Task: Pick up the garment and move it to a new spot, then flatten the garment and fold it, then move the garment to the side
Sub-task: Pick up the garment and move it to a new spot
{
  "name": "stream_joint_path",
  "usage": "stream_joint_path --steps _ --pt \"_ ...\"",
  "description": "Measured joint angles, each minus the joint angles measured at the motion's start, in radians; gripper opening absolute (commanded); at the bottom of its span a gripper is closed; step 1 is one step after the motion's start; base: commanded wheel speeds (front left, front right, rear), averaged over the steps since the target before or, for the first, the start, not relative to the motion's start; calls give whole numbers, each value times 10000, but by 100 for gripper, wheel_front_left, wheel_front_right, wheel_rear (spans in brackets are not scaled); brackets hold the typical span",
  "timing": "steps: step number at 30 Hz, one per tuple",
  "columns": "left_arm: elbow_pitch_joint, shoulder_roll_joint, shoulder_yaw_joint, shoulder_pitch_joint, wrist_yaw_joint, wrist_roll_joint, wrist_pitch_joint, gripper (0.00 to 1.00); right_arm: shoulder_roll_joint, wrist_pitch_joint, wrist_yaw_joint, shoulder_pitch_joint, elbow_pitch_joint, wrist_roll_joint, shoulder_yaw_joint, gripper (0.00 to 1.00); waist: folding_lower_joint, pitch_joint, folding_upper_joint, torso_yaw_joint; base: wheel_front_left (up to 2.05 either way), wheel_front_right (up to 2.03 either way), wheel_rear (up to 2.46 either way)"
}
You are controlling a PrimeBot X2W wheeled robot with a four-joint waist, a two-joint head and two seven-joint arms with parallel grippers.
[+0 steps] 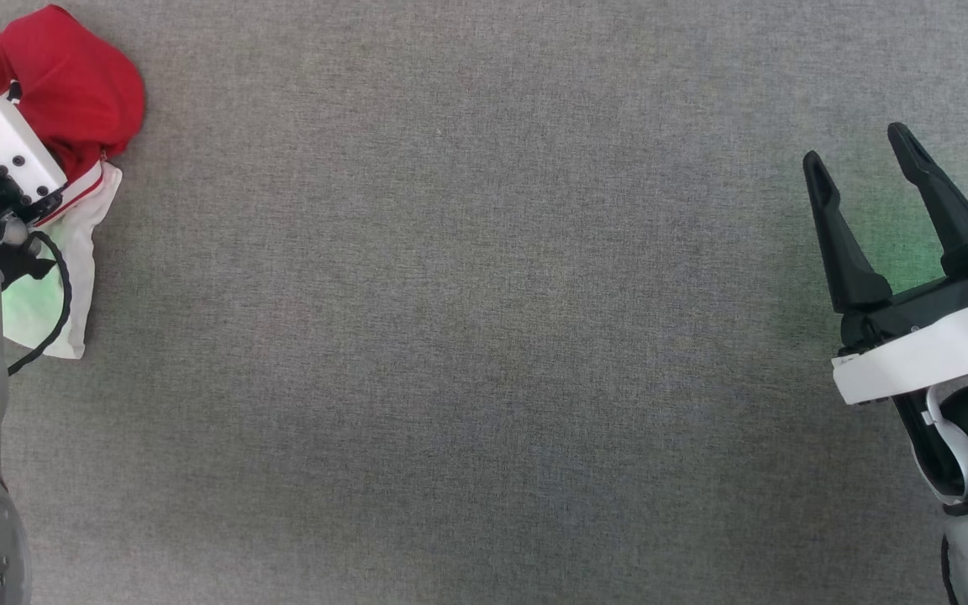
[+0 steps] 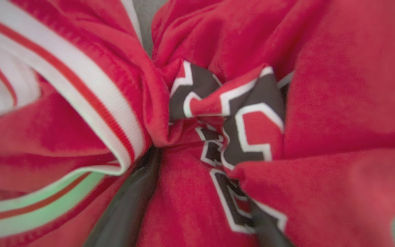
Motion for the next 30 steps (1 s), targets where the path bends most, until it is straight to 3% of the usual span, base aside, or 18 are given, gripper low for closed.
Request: stream_joint_path --steps 2,3,6,14,24,30 --pt "-36 4 -13 1 50 -10 180 100 2 42 0 -1 -40 0 6 100 0 9 0 -10 0 0 0" --pt "-36 4 -38 5 58 -31 196 0 2 48 0 0 -56 0 8 100 0 8 0 -13 0 0 0" --pt "-19 31 -86 58 -96 -33 138 0 8 107 0 1 -77 -2 -46 100 0 -10 0 3 0 0 0" --pt "-29 314 -458 241 -836 125 -1216 0 184 -54 0 268 113 12 -497 100 0 -624 -1 217 0 0 0" --pt "-1141 757 -1290 -713 -1256 823 -2754 0 627 -420 0 811 420 19 -1060 100 0 -2033 -1 580 0 0 0" --pt "-2163 748 -1783 -984 -1511 1058 -2884 0 982 -600 0 1172 533 13 -1419 100 0 -2910 -1 735 0 0 0"
